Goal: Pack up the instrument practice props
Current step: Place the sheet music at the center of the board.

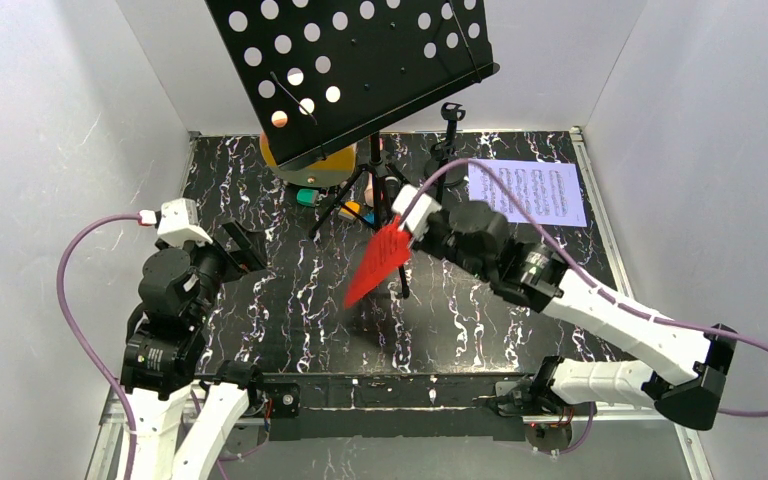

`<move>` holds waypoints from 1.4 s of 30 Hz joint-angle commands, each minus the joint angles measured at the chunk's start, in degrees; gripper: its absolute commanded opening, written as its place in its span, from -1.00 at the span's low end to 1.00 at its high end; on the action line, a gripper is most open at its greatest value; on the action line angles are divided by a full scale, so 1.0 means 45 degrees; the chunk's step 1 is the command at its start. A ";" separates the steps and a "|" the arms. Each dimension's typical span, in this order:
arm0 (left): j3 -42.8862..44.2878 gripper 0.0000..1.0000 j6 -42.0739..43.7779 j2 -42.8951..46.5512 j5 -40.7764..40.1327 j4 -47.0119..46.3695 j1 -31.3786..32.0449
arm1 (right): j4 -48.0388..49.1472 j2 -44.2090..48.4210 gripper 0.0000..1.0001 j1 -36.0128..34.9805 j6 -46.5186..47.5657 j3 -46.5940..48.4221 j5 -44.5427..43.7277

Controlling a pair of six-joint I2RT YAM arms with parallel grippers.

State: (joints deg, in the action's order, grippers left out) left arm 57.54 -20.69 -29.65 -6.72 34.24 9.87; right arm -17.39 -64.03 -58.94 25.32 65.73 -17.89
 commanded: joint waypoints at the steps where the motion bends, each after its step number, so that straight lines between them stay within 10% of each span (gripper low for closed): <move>1: -0.0398 0.96 0.0892 0.0454 -0.1272 -0.0158 -0.0027 | -0.2728 -0.0122 -0.97 0.2006 -0.1791 0.1636 0.0175; 28: -0.3427 0.97 0.1020 0.1998 -0.1885 -0.2269 0.1831 | -0.6068 -0.3976 -0.97 0.9150 -0.4106 0.6404 -0.0403; 42: -0.3685 0.97 0.1525 0.3053 -0.2688 -0.2159 0.2889 | -0.5829 -0.7563 -0.97 1.1664 -0.3950 0.9861 -0.4069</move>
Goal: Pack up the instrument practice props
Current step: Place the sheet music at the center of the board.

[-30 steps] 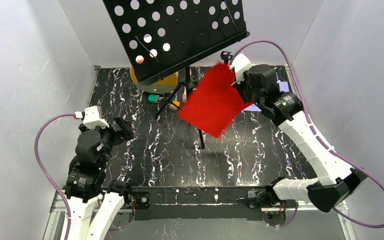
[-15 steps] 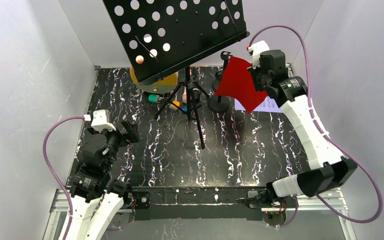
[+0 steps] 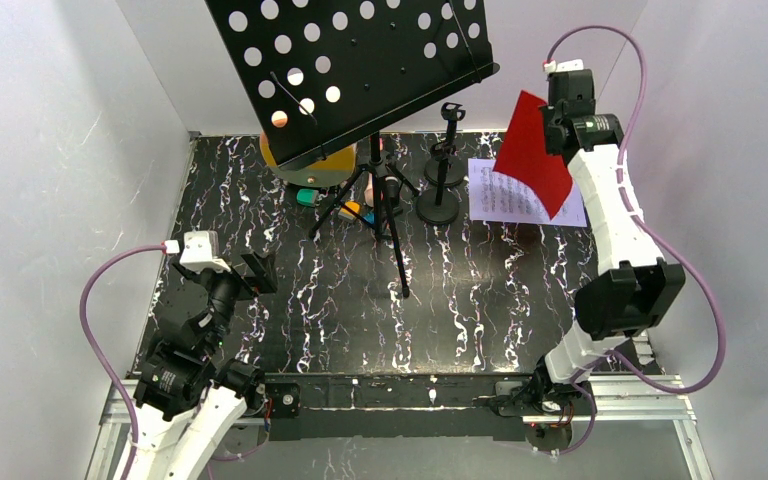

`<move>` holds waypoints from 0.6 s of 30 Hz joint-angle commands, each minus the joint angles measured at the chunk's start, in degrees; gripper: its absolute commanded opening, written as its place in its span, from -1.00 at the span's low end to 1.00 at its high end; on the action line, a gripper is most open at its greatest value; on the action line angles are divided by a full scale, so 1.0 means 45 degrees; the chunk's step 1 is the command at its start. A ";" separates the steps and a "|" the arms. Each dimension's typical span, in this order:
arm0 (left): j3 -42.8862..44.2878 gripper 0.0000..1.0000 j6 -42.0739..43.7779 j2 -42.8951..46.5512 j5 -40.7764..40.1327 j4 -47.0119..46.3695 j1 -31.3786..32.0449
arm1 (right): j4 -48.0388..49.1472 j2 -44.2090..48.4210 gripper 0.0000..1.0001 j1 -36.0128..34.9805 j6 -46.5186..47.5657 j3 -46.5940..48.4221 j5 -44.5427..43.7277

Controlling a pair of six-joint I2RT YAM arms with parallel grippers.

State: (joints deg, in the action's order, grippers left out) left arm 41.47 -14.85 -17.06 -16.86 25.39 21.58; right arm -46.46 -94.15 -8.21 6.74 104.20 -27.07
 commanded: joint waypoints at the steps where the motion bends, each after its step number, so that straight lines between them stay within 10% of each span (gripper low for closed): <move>1: -0.0117 0.97 0.0233 0.0285 -0.0464 -0.0192 0.0331 | 0.0826 -0.1170 -0.97 0.0436 0.0393 0.1599 -0.2815; 9: -0.0187 0.97 0.0195 0.0317 -0.0522 -0.0100 0.0453 | 0.4302 -0.1844 -0.97 0.0457 0.2144 0.1186 -0.8053; 18: -0.0154 0.97 0.0139 -0.0004 -0.0533 -0.0020 0.0458 | 0.3595 -0.2859 -0.97 0.0270 0.0735 -0.0354 -0.6229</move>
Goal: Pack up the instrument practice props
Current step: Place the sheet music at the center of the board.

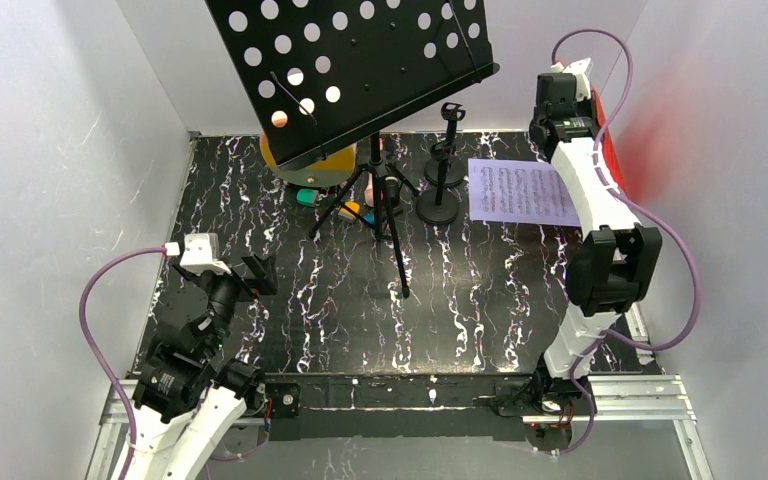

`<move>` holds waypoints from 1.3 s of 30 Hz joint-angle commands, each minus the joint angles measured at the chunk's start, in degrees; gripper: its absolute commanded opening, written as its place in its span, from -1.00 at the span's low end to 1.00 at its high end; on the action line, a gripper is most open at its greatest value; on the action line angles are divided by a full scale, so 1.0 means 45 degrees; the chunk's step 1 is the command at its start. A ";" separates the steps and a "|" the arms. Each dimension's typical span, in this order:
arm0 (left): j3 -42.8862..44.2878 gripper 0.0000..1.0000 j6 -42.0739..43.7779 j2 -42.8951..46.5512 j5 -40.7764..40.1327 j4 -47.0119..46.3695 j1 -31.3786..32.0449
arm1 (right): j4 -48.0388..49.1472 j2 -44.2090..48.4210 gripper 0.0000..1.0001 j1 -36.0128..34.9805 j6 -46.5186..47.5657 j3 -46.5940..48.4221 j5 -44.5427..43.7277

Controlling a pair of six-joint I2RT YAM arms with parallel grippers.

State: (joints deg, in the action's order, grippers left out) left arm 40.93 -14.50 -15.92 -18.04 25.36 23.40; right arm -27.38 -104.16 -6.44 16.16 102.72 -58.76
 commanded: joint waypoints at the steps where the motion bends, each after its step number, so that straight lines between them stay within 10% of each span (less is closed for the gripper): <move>1: -0.0045 0.97 0.0049 -0.0298 -0.0268 0.0015 0.0054 | -0.0966 -0.0975 -0.97 -0.0155 -0.1709 -0.0066 0.1249; 39: -0.0054 0.97 0.0195 -0.1067 -0.0386 0.0164 -0.0063 | -0.0517 -0.5401 -0.95 -0.2529 -0.2007 0.0065 0.4923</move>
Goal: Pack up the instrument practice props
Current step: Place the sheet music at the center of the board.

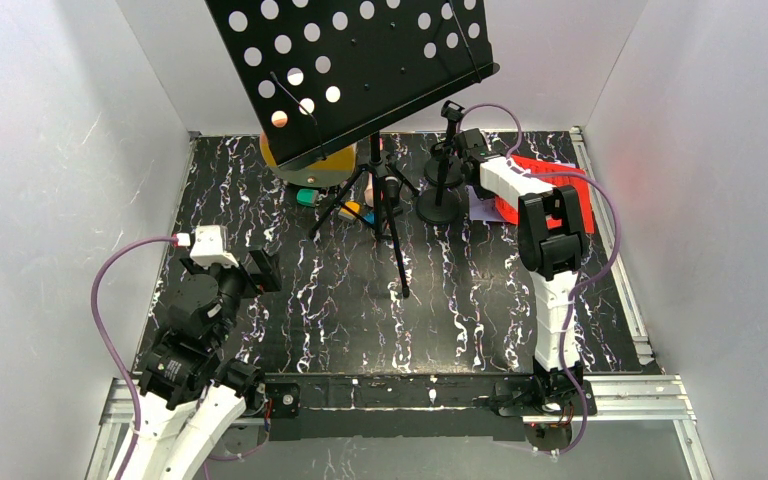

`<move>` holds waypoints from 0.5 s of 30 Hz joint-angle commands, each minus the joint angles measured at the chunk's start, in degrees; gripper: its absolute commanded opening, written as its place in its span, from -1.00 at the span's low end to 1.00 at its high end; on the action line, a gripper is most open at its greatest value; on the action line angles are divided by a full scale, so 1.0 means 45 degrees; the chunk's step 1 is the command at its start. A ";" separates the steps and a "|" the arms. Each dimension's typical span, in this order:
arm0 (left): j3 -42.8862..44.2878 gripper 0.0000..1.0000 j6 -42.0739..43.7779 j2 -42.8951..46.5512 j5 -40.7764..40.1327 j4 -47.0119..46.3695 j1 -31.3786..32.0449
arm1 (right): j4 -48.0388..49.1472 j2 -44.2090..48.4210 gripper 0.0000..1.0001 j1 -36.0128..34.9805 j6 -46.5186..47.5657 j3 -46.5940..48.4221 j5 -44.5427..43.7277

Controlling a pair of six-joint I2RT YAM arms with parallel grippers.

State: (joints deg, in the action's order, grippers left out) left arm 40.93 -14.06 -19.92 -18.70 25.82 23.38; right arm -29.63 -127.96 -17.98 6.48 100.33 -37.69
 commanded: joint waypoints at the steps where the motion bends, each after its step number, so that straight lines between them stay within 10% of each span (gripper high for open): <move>1: -0.0052 0.97 0.0098 -0.0196 -0.0249 0.0052 -0.0058 | -0.0018 -0.0079 -0.86 0.0033 0.0174 0.0594 0.0347; 15: -0.0053 0.97 0.0098 -0.0349 -0.0181 0.0057 -0.0202 | -0.0009 0.1441 -0.01 -0.0202 0.0265 0.0270 0.1777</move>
State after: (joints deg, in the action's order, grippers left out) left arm 40.86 -14.06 -20.80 -18.68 25.85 22.94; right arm -30.11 -127.63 -18.20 7.70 100.73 -32.38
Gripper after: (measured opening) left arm 0.983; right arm 0.465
